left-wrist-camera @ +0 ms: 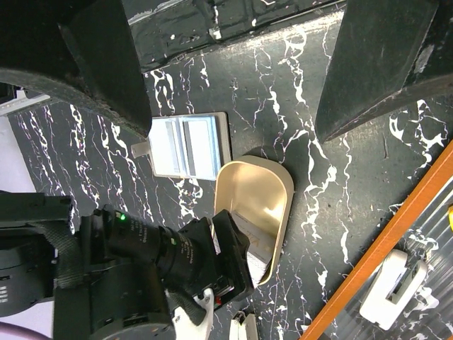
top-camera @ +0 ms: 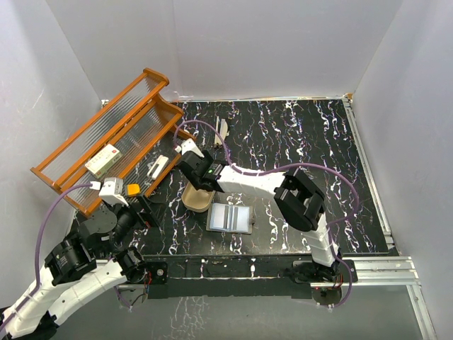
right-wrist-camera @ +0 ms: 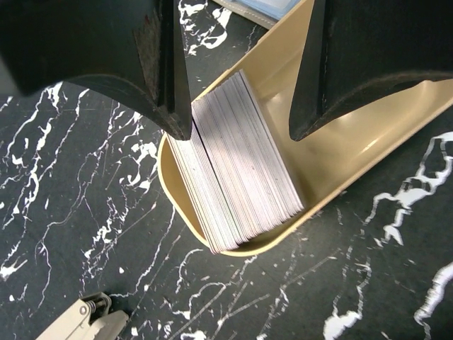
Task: Put the credit cards into the card holder
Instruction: Pick up the credit card from the storage box.
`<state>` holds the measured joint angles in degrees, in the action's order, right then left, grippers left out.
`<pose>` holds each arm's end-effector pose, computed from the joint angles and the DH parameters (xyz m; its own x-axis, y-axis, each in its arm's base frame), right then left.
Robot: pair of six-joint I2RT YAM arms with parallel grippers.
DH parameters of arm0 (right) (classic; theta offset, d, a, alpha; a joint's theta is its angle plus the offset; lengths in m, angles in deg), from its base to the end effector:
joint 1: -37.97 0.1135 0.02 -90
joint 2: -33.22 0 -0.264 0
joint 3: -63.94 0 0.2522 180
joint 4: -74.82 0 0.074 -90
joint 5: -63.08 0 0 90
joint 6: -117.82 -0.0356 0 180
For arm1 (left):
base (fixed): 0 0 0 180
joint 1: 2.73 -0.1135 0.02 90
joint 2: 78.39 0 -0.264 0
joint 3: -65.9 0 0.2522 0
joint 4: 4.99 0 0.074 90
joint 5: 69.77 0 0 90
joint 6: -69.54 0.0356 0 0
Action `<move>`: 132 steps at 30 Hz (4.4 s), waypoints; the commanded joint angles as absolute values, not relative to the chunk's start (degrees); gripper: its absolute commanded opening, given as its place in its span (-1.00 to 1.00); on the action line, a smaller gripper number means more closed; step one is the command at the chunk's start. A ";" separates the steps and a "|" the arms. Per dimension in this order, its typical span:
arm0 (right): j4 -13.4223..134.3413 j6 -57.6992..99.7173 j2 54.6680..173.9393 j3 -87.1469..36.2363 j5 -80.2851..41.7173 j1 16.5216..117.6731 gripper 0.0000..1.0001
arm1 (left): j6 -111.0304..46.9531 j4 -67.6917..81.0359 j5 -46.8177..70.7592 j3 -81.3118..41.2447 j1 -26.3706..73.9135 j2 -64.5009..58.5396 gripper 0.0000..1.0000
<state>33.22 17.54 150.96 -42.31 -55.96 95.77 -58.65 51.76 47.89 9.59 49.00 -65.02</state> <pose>0.2561 0.3743 0.2129 -0.5235 -0.5386 -0.6602 -0.4990 0.8219 -0.2747 0.0441 -0.0292 0.3212 -0.3735 -0.4107 -0.8318 0.2357 0.8252 -0.5133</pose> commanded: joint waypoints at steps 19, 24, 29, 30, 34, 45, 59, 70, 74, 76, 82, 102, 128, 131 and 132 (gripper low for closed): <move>33.32 21.83 151.63 -45.98 -62.79 96.04 -0.12 | -58.36 52.27 48.84 9.70 49.26 -63.81 0.97; 33.34 22.25 151.19 -45.83 -61.42 96.06 -0.26 | -58.45 52.38 49.06 9.74 49.22 -63.71 0.97; 33.66 22.46 150.47 -44.83 -61.03 96.10 -0.42 | -58.37 52.37 49.23 9.67 49.22 -63.15 0.97; 33.82 22.46 150.28 -44.57 -61.06 96.15 -0.45 | -58.34 52.45 49.24 9.61 49.22 -63.03 0.97; 34.03 22.51 149.92 -44.37 -60.94 96.15 -0.58 | -58.56 52.70 49.52 9.65 49.24 -63.24 0.97; 34.24 23.82 148.13 -44.65 -60.52 96.15 -0.72 | -59.05 53.07 50.11 9.52 49.22 -63.52 0.97; 34.15 24.91 146.82 -44.27 -58.34 96.22 -0.93 | -58.96 52.99 50.11 9.74 49.23 -62.17 0.97; 36.21 24.89 140.47 -39.59 -49.73 97.33 -1.00 | -60.26 54.48 52.10 8.92 49.22 -61.69 0.97; 36.29 21.81 136.74 -36.61 -48.12 97.38 -1.00 | -59.11 53.32 50.09 9.16 49.26 -62.70 0.97; 36.37 19.36 134.39 -34.79 -47.38 97.37 -1.00 | -58.27 52.11 48.45 9.61 49.22 -62.83 0.97; 38.66 7.43 124.24 -26.48 -41.15 97.38 -1.00 | -58.13 49.54 42.58 8.92 49.26 -59.42 0.92; 71.99 -25.57 88.04 8.97 -21.23 97.47 -1.00 | -75.49 18.80 18.39 19.42 49.23 -55.95 -0.02; 69.14 -30.78 85.46 13.46 -24.57 97.47 -0.78 | -79.89 7.02 16.52 25.69 49.21 -58.37 -1.00; 64.64 -30.48 85.87 12.26 -26.82 97.47 -0.59 | -78.62 11.40 17.92 24.85 49.22 -58.48 -1.00; 62.56 -30.41 85.91 11.82 -28.36 97.47 -0.55 | -77.76 12.47 17.99 24.51 49.22 -58.44 -1.00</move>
